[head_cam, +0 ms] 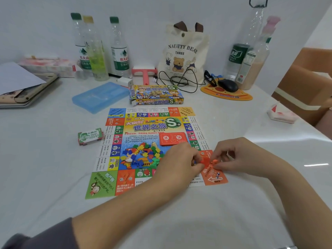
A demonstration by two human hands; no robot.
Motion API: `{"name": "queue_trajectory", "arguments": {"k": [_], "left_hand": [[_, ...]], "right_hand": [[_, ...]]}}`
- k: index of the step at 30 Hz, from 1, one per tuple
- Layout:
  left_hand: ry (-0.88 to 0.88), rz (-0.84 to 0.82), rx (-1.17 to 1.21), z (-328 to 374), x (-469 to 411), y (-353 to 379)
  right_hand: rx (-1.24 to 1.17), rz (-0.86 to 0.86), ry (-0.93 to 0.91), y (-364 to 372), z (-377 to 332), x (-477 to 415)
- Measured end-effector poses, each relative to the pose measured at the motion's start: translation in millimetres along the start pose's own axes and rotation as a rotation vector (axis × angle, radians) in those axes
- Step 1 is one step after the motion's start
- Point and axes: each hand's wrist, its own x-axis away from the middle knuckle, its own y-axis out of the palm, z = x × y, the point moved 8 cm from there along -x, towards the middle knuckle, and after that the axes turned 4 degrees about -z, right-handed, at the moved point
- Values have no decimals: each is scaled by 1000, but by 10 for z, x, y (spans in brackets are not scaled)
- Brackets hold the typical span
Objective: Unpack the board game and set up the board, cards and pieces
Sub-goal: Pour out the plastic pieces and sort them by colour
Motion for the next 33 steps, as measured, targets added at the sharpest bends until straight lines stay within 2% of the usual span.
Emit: {"name": "queue_trajectory", "arguments": {"k": [10,18,23,27,33], "left_hand": [[16,19,0,-25,9,-23],[66,143,-132,-309,253,-555],[53,181,-259,-686,500,-825],[73,155,-321,-781,592,-880],[77,160,-393,-820,624,-936]], "right_hand": [[-64,12,-7,-59,15,28],[-113,74,-65,-99,-144,-34],[15,113,-191,-5,-508,-158],[202,53,-312,230,-914,-331],[433,-24,-324,612,-1174,-569]]}}
